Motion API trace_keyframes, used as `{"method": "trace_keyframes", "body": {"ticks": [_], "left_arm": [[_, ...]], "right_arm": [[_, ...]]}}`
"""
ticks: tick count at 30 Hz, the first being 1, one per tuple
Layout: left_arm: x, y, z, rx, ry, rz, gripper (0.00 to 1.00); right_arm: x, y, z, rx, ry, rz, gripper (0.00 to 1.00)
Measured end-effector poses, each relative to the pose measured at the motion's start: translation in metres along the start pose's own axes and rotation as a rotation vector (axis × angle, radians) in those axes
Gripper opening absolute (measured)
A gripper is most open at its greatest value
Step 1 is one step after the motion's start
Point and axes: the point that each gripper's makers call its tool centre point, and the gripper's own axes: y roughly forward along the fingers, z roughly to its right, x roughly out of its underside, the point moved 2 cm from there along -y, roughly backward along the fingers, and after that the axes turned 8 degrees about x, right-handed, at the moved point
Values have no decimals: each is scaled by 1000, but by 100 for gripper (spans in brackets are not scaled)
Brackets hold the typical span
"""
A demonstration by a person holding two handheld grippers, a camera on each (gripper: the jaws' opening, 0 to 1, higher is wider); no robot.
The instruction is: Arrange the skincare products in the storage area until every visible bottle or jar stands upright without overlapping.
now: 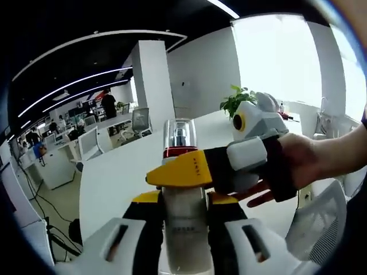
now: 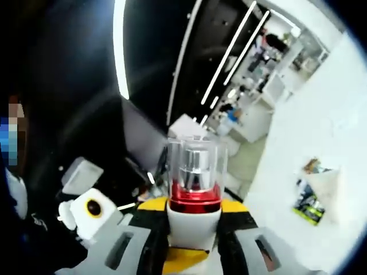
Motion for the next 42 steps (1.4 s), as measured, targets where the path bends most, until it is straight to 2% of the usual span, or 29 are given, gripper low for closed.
{"method": "trace_keyframes", "body": {"ticks": [1, 4, 6, 8, 12, 16, 18, 19, 20, 22, 23, 25, 26, 31, 34, 38, 42], "left_arm": [[-1, 0, 1, 4, 7, 3, 25], [-2, 1, 1, 10, 28, 7, 25], [-3, 2, 3, 27, 13, 18, 25], [-5, 3, 6, 42, 30, 25, 26], [-17, 1, 15, 91, 34, 80, 28], [-33, -5, 22, 146, 10, 152, 31], [-41, -8, 27, 193, -16, 199, 32], [-40, -9, 28, 206, -17, 189, 33], [-45, -10, 31, 236, 9, 214, 35], [-49, -13, 37, 300, -15, 237, 42], [-52, -15, 45, 376, -32, 256, 44], [-56, -19, 48, 431, -96, 282, 49], [-58, -21, 51, 484, -95, 305, 50], [-50, -23, 60, 621, -130, 261, 65], [-51, -25, 65, 668, -131, 264, 62], [-58, -32, 81, 798, -140, 287, 62], [-62, -36, 88, 837, -134, 294, 57]], "right_arm": [[-1, -2, -1, -4, -33, 5, 27], [-3, -5, -3, 3, -62, 5, 26], [-4, -9, -4, 8, -76, 3, 25], [-5, -12, -5, 13, -119, 12, 25], [-11, -22, -14, 9, -234, 20, 25], [-18, -33, -26, -18, -366, -5, 24], [-19, -38, -32, -40, -432, -20, 24], [-20, -40, -35, -50, -447, -23, 24], [-21, -43, -39, -67, -467, -35, 24], [-22, -47, -45, -94, -505, -49, 24], [-22, -51, -49, -109, -523, -59, 24], [-23, -56, -54, -136, -532, -72, 24], [-23, -59, -58, -157, -545, -81, 24], [-19, -73, -82, -250, -611, -127, 24], [-14, -78, -94, -287, -659, -154, 24], [-10, -85, -108, -337, -661, -174, 24], [-8, -89, -118, -362, -692, -168, 24]]}}
